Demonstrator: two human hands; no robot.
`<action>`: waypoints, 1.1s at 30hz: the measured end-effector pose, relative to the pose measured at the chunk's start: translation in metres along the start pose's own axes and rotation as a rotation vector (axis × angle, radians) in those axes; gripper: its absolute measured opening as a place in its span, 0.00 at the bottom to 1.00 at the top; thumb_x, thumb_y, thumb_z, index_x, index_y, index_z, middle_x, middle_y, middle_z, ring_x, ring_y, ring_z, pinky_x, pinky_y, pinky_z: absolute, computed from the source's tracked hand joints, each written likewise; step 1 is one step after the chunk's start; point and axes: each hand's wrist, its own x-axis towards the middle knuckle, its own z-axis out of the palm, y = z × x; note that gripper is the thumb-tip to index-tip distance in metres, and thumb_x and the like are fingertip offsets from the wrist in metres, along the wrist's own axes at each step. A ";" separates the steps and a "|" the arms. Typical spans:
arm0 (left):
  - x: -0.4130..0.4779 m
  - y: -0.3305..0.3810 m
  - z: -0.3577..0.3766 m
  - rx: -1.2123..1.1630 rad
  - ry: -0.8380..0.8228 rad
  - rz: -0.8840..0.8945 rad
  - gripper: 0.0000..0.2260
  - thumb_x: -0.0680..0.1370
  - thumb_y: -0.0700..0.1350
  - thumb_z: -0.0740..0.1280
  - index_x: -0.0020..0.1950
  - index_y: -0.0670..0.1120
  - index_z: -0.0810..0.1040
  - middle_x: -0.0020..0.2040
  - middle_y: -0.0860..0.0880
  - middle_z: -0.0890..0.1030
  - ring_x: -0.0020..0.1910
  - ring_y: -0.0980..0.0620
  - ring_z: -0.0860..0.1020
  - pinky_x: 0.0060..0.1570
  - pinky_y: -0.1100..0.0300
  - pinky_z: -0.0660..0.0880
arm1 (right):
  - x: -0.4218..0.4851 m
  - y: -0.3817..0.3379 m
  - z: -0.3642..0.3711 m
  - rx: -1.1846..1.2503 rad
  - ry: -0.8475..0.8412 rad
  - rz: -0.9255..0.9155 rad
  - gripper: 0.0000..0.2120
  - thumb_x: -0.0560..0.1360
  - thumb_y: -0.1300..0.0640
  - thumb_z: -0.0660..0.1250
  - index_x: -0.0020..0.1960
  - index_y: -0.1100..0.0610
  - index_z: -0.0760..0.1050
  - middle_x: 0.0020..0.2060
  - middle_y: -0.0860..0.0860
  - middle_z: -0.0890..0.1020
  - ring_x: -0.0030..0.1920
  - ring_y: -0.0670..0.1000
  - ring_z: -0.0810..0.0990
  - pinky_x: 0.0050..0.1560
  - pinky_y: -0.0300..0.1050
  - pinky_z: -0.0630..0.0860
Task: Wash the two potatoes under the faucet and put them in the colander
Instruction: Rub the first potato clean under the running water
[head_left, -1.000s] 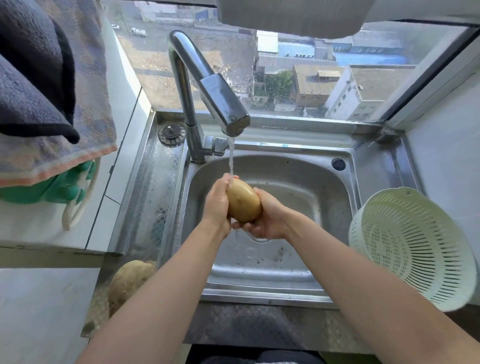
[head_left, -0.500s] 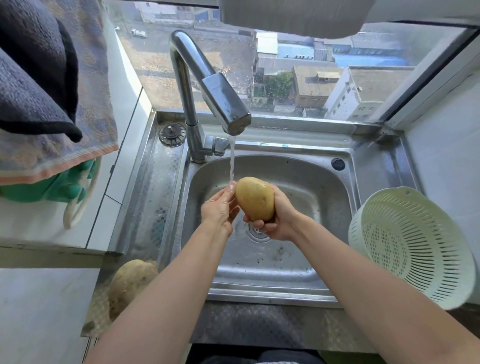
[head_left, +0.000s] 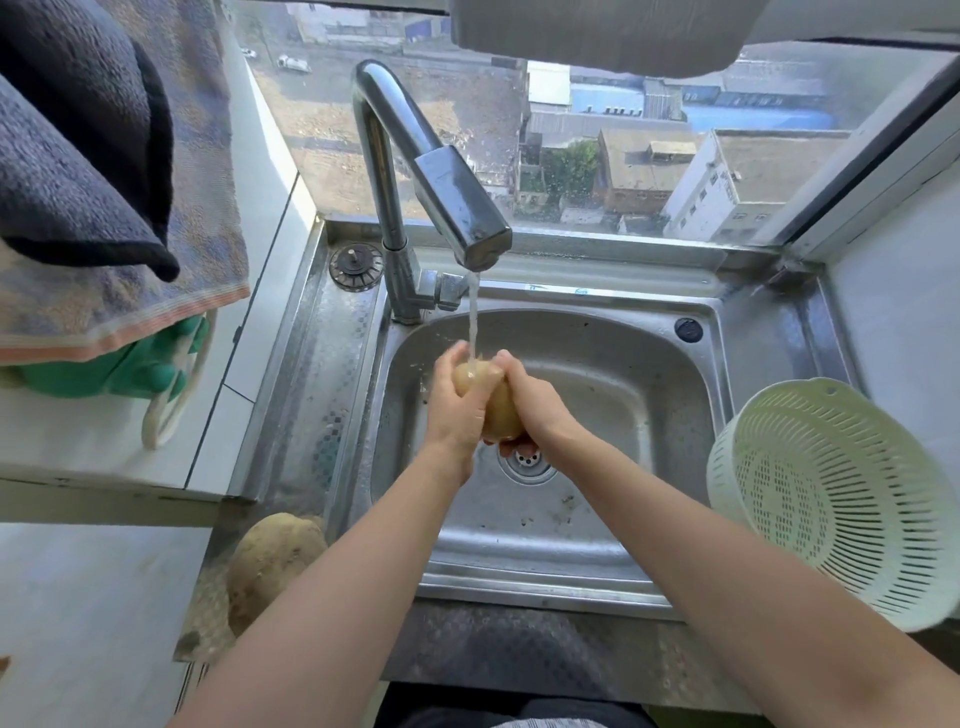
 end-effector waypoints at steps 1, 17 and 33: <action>0.004 0.001 0.004 0.038 0.048 0.017 0.15 0.79 0.52 0.66 0.64 0.47 0.74 0.54 0.49 0.77 0.51 0.48 0.77 0.42 0.54 0.79 | -0.002 0.000 0.002 -0.008 0.027 -0.035 0.32 0.75 0.32 0.53 0.50 0.60 0.77 0.38 0.64 0.85 0.34 0.66 0.84 0.33 0.52 0.77; 0.010 0.007 0.000 -0.009 0.027 -0.179 0.14 0.80 0.54 0.62 0.59 0.45 0.74 0.56 0.44 0.78 0.52 0.44 0.79 0.41 0.50 0.81 | -0.007 0.004 0.001 -0.252 0.227 -0.356 0.23 0.79 0.39 0.52 0.46 0.55 0.77 0.43 0.54 0.81 0.43 0.54 0.77 0.35 0.40 0.69; 0.017 0.009 -0.010 -0.272 0.013 -0.355 0.22 0.78 0.59 0.62 0.62 0.44 0.78 0.52 0.41 0.81 0.45 0.46 0.81 0.33 0.55 0.81 | -0.005 -0.005 0.011 -0.558 0.299 -0.611 0.22 0.74 0.35 0.58 0.56 0.49 0.75 0.46 0.51 0.80 0.47 0.52 0.77 0.49 0.48 0.74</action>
